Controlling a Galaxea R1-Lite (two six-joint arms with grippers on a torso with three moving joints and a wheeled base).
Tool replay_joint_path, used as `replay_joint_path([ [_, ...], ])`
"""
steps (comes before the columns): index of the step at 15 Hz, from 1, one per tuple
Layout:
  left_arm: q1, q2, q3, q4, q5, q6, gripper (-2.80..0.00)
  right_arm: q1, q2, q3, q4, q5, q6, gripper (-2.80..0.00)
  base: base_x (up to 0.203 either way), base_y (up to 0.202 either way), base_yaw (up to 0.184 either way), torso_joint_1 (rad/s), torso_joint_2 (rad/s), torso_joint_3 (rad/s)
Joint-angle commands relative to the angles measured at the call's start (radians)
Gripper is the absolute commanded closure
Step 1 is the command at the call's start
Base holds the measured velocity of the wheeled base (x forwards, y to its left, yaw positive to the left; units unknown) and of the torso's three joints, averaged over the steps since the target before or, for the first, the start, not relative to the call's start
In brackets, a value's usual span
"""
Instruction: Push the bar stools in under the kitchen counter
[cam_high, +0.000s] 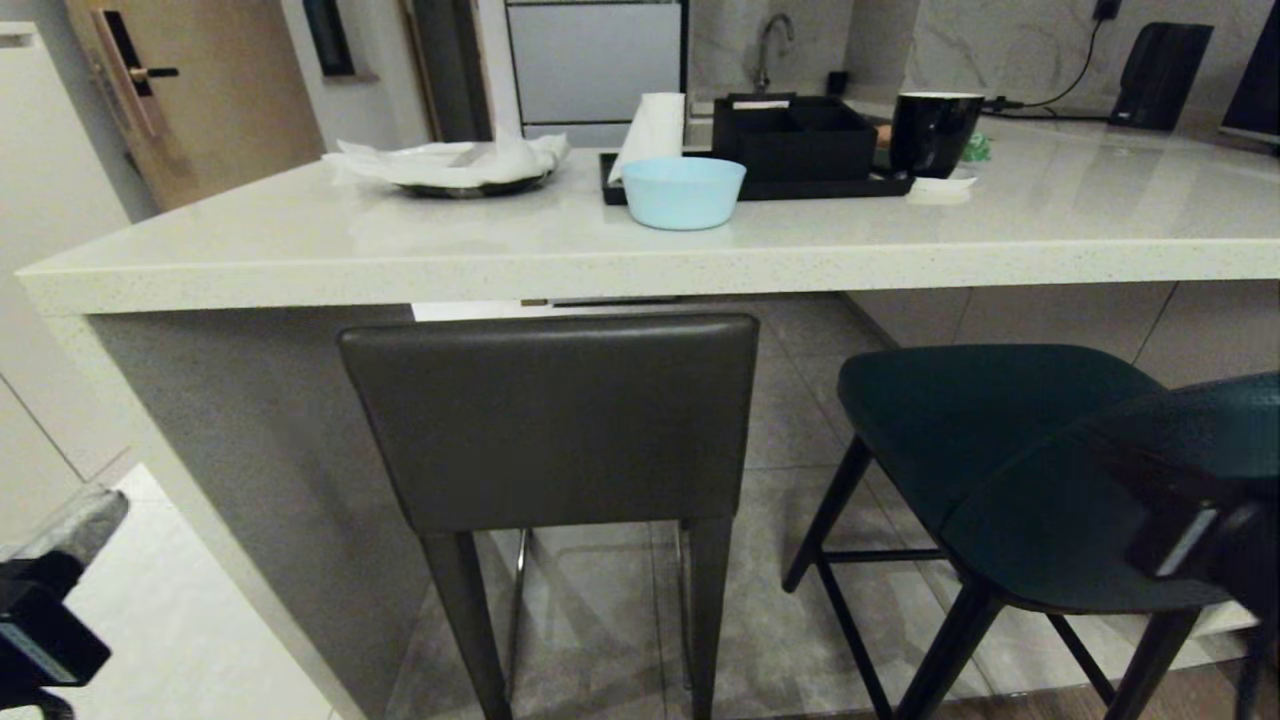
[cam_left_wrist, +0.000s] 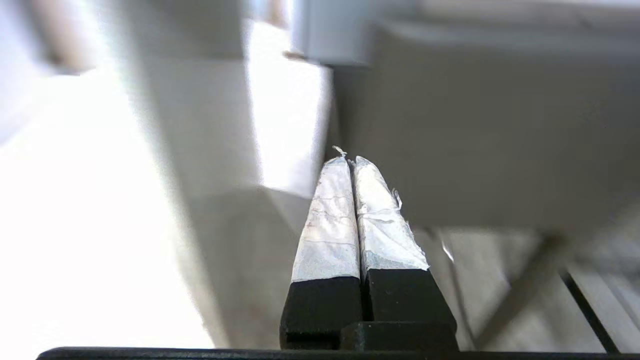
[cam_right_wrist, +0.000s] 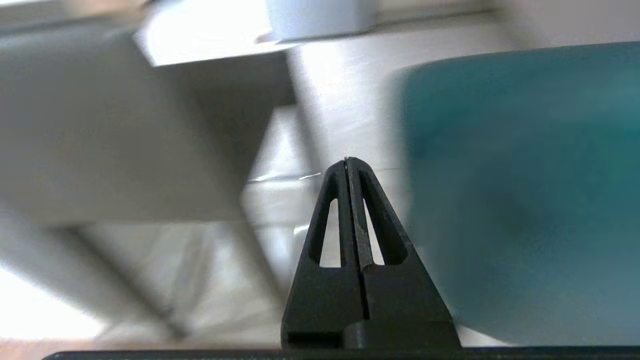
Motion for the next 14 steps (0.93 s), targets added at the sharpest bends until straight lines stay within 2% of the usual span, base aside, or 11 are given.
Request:
replay_joint_path([
  [1, 0.07, -0.207, -0.019, 0.06, -0.009, 0.0, 0.0, -0.135, -0.251, 0.031, 0.077, 0.0, -0.025, 0.0, 0.0, 0.0, 0.0, 0.0, 0.0, 0.0],
  [2, 0.083, -0.266, -0.028, 0.118, -0.021, 0.002, 0.0, -0.196, -0.325, 0.035, 0.128, 0.001, -0.048, 0.0, 0.0, 0.0, 0.0, 0.0, 0.0, 0.0],
  [5, 0.133, -0.405, -0.095, 0.293, -0.036, 0.02, 0.0, -0.298, -0.564, 0.02, 0.325, 0.003, -0.133, 0.0, 0.0, 0.0, 0.0, 0.0, 0.0, 0.0],
  [7, 0.15, -0.494, -0.09, 0.353, -0.037, 0.075, 0.0, -0.334, -0.729, 0.001, 0.481, 0.005, -0.163, 0.0, 0.0, 0.0, 0.0, 0.0, 0.0, 0.0],
  [8, 0.153, -0.504, -0.049, 0.337, -0.029, 0.105, 0.0, -0.349, -0.816, -0.004, 0.562, 0.007, -0.172, 0.0, 0.0, 0.0, 0.0, 0.0, 0.0, 0.0],
  [10, 0.155, -0.5, 0.006, 0.235, -0.005, 0.127, 0.0, -0.381, -0.966, -0.003, 0.71, 0.03, -0.181, 0.0, 0.0, 0.0, 0.0, 0.0, 0.0, 0.0],
  [12, 0.177, -0.5, 0.008, 0.238, 0.057, 0.134, 0.0, -0.403, -1.074, 0.001, 0.863, 0.055, -0.185, 0.0, 0.0, 0.0, 0.0, 0.0, 0.0, 0.0],
  [14, 0.203, -0.5, 0.0, 0.239, 0.064, 0.131, 0.0, -0.409, -1.085, 0.021, 0.891, 0.055, -0.181, 0.0, 0.0, 0.0, 0.0, 0.0, 0.0, 0.0],
])
